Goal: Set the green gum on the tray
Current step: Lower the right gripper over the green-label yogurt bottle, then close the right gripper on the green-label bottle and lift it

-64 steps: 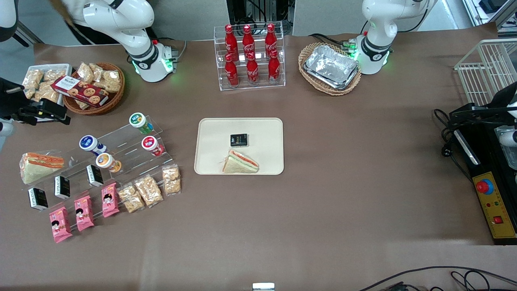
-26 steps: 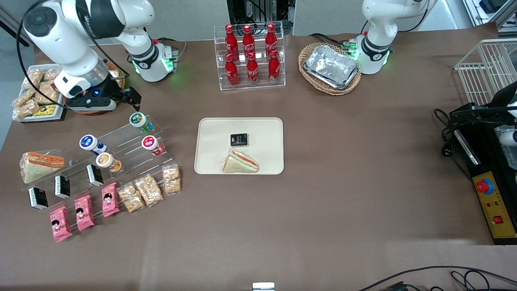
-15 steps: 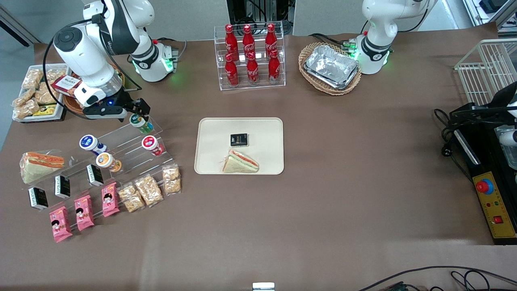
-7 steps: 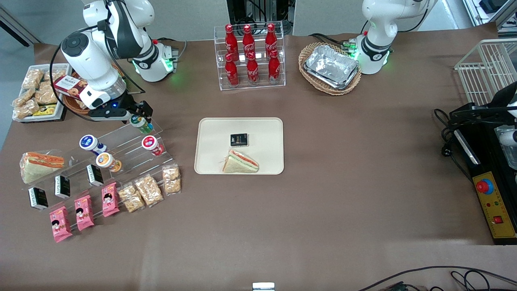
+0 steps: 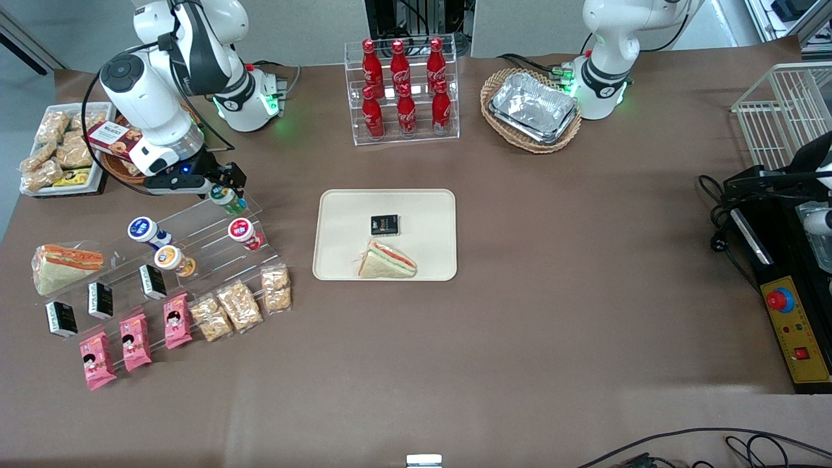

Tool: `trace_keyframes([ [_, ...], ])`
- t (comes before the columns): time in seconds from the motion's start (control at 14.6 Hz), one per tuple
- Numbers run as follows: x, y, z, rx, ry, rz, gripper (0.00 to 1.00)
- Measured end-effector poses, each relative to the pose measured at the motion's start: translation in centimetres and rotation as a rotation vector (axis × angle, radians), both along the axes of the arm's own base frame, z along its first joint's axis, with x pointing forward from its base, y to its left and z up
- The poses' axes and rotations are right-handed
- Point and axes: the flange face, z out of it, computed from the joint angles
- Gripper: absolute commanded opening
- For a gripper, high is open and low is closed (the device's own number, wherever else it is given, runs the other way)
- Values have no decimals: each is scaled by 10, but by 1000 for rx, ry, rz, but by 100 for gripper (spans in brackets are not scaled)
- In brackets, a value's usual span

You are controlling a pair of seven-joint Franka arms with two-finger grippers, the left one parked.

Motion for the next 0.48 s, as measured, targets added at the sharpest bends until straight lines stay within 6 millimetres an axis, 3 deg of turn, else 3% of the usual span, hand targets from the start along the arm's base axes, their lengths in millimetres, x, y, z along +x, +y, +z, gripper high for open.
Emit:
trace_keyframes([
  [0.14,0,0,0,0,0,0,51],
  [0.27,0,0,-1,0,1,0,43],
  [0.48,0,0,-1,1,1,-6,42],
])
